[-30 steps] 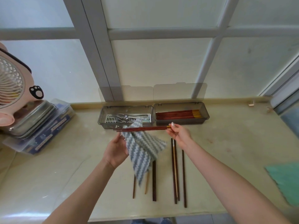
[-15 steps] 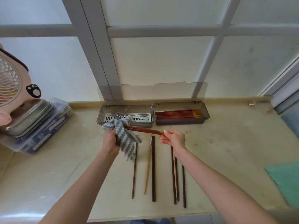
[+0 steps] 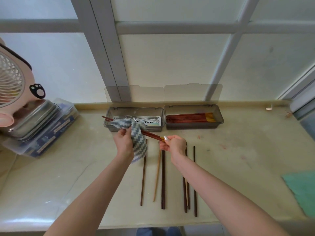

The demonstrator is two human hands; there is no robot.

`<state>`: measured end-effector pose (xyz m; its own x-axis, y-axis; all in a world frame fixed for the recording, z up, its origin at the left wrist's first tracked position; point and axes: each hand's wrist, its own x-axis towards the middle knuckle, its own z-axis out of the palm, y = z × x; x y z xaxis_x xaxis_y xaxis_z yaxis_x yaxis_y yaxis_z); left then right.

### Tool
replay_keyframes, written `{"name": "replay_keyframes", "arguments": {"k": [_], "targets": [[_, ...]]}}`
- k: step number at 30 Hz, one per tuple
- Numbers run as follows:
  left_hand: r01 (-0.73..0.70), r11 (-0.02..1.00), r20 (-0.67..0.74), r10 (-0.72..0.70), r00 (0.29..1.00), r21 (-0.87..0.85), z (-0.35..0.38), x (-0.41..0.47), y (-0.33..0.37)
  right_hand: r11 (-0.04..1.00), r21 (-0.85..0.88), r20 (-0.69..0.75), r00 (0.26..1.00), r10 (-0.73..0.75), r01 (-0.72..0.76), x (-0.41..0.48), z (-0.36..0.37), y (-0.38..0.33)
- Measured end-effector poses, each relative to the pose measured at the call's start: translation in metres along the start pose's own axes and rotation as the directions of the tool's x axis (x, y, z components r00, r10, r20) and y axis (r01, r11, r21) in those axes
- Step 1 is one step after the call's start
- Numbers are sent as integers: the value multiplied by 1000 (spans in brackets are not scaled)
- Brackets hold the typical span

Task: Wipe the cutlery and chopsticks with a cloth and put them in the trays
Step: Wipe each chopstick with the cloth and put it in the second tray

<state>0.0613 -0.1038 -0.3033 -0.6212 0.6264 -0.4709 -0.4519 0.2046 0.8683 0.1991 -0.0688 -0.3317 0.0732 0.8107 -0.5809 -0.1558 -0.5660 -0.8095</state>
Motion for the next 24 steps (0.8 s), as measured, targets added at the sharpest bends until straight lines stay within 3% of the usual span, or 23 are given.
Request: {"name": "replay_keyframes", "arguments": {"k": [4,9,13,15,19,24], "targets": [[26,998,97,-32,995,65,12,-21,-19,998,-50,60,998,-30,33,-18,20,5],[39,979,61,-52,997,199,4,-3,-13,961,-244,292,955,-52,127,-15,6,8],[12,906,133,-75,988,422,1,-4,-11,941,-250,248,955,-166,229,-7,3,5],[-32,851,239,-110,965,524,1,-10,-10,936,-249,254,950,-185,249,-6,6,-5],[-169,758,455,-184,871,630,-1,-18,-15,976,-192,439,898,-7,102,-3,10,-24],[-151,772,532,-268,803,618,-5,-24,-18,965,-220,480,877,-18,141,2,7,-28]]}}
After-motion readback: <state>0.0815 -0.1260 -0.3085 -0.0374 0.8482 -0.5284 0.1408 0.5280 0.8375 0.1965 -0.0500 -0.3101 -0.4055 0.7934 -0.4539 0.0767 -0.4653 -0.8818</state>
